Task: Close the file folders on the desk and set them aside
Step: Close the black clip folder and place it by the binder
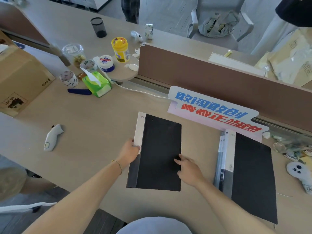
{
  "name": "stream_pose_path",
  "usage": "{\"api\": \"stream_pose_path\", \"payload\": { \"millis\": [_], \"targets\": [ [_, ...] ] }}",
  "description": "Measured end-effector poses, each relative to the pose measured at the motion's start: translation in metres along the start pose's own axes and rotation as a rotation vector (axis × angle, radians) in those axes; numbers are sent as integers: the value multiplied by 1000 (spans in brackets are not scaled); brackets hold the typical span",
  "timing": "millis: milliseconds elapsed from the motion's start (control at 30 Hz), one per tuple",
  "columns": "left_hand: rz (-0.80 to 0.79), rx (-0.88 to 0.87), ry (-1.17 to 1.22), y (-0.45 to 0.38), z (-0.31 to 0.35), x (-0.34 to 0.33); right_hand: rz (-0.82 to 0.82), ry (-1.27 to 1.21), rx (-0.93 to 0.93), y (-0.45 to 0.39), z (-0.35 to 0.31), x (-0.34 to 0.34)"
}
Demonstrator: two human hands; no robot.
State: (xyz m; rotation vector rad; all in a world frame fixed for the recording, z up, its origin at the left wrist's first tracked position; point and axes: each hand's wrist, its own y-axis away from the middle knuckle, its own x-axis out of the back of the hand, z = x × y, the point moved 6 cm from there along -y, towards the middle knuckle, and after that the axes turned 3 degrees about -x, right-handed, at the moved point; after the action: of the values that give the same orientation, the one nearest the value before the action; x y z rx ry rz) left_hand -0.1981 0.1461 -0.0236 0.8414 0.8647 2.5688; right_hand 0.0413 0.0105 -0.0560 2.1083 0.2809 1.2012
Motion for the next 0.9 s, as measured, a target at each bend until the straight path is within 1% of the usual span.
{"api": "stream_pose_path", "payload": {
  "millis": [100, 267, 333, 400, 533, 667, 900],
  "targets": [
    [9, -69, 58, 13, 12, -4, 52, -173, -43, 0, 5, 8],
    [-1, -104, 238, 35, 15, -9, 147, -638, -40, 10, 6, 35],
    [2, -116, 281, 43, 19, -12, 244, -765, -38, 17, 12, 49],
    [1, -138, 278, 50, 26, -19, 368, -840, -41, 28, 22, 66],
    [9, -205, 231, 65, 52, -50, 568, -792, -48, 61, 41, 98],
    [-2, -260, 198, 80, 83, -97, 688, -716, -98, 92, 82, 116],
    [-84, -378, 90, 106, 134, -193, 766, -625, -277, 138, 184, 124]
  ]
}}
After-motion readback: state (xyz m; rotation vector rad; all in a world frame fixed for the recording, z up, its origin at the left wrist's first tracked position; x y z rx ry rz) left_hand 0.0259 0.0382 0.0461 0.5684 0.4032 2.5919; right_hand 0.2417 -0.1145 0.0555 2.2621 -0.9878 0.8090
